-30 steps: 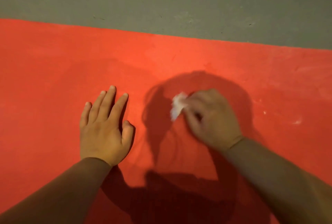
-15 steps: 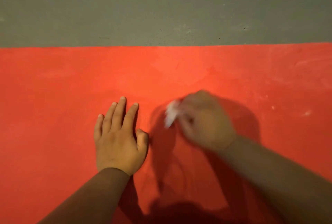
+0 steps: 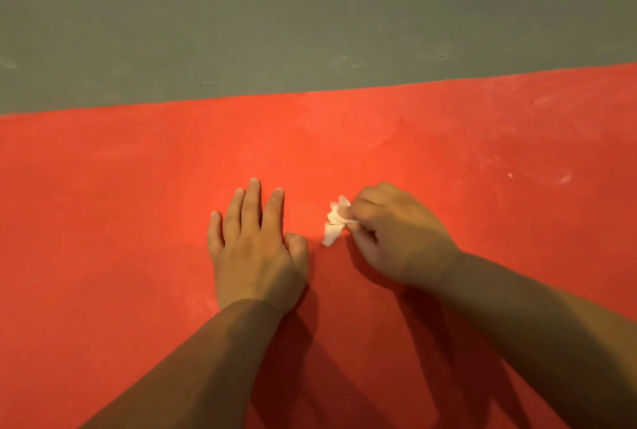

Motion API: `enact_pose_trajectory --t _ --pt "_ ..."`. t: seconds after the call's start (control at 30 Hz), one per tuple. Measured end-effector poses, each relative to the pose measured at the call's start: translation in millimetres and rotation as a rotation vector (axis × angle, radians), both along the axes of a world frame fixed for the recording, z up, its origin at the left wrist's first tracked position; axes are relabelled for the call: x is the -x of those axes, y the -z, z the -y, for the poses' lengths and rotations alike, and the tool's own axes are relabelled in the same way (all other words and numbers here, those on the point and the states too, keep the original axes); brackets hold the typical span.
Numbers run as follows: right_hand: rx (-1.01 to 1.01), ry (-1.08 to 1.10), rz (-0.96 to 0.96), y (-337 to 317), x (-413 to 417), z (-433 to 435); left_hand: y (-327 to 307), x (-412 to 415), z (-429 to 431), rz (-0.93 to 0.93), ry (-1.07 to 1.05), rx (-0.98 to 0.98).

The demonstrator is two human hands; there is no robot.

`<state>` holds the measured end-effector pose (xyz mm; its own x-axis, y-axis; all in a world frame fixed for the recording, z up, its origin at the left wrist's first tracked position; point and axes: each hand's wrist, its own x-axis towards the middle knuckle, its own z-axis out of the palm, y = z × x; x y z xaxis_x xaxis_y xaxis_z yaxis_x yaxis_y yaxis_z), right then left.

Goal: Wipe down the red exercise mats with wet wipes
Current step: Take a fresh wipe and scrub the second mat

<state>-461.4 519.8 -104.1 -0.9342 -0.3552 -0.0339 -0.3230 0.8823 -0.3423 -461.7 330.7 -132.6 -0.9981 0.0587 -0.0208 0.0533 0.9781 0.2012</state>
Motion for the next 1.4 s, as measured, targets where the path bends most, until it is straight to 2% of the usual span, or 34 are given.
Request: enact_pose_trajectory --t 0.03,0.07,0.13,0.17,0.2,0.23,0.3,0.37,0.43,0.5,0.57,0.63,0.67,0.77,0.83,0.87,0.93,1.0,1.07,1.13,1.23,1.3,1.33,1.4 --pt "-0.038 -0.020 -0.021 0.5 6.3 -18.0 0.6 2.0 -1.6 0.000 -0.005 -0.001" --pt "-0.080 0.050 -0.067 1.9 14.2 -39.4 1.2 2.4 -3.2 0.005 -0.003 0.008" --pt "-0.110 0.435 -0.131 0.7 35.9 -84.1 1.7 1.7 -2.6 0.001 -0.003 0.039" --pt "-0.063 0.645 -0.140 0.7 46.0 -97.9 2.3 2.2 -1.1 -0.013 -0.008 0.049" --pt "0.008 0.802 -0.145 1.4 53.0 -102.6 2.9 3.3 -1.5 -0.022 -0.007 0.052" --pt "0.063 0.843 -0.146 3.9 55.1 -95.6 3.5 3.8 -3.1 -0.028 -0.002 0.053" --pt "0.125 0.609 -0.152 10.0 48.4 -49.9 1.9 3.1 -3.3 -0.037 -0.024 0.050" --pt "0.161 0.180 -0.122 9.6 27.9 0.2 0.8 3.5 -5.2 -0.043 -0.039 0.049" --pt "0.088 -0.107 -0.041 10.6 22.3 4.6 0.8 4.2 -5.3 -0.041 -0.033 0.044" --pt "-0.019 -0.019 -0.090 13.5 45.1 -36.7 1.9 5.0 -4.1 -0.044 -0.023 0.042" --pt "-0.048 0.312 -0.168 14.3 74.7 -86.2 3.2 6.3 -3.5 -0.054 -0.023 0.046" --pt "0.029 0.581 -0.198 15.7 92.3 -107.9 3.5 7.8 -3.7 -0.054 -0.023 0.048" --pt "0.077 0.594 -0.204 16.5 93.7 -96.4 3.7 8.3 -4.1 -0.051 -0.022 0.047" --pt "0.190 0.304 -0.232 20.2 80.8 -23.6 3.2 10.2 -5.0 -0.049 -0.018 0.037" --pt "0.182 0.114 -0.189 19.5 66.7 3.1 3.1 10.8 -4.0 -0.045 -0.020 0.034" --pt "0.155 0.084 -0.178 18.4 68.3 -3.1 3.0 11.0 -3.5 -0.045 -0.023 0.031" --pt "0.133 0.194 -0.217 15.3 80.8 -40.7 2.7 12.2 -3.1 -0.046 -0.020 0.039" --pt "0.181 0.471 -0.277 9.0 90.3 -84.0 2.5 13.4 -3.7 -0.042 -0.013 0.042" --pt "0.232 0.688 -0.196 7.4 95.8 -96.3 2.5 15.3 -3.1 -0.043 -0.010 0.039" --pt "0.259 0.614 -0.128 12.9 100.0 -68.4 3.2 15.9 -2.7 -0.041 -0.006 0.042" --pt "0.187 0.208 -0.101 15.7 93.9 0.0 3.6 18.2 -1.8 -0.050 -0.004 0.041" --pt "0.165 0.015 -0.100 16.5 85.3 19.5 3.2 18.9 -1.7 -0.041 -0.002 0.040" --pt "0.151 -0.013 -0.106 14.5 84.9 13.6 2.6 19.2 -1.7 -0.039 -0.003 0.037" --pt "0.183 0.128 -0.180 13.1 92.2 -18.2 2.0 20.1 -2.1 -0.042 0.002 0.038"
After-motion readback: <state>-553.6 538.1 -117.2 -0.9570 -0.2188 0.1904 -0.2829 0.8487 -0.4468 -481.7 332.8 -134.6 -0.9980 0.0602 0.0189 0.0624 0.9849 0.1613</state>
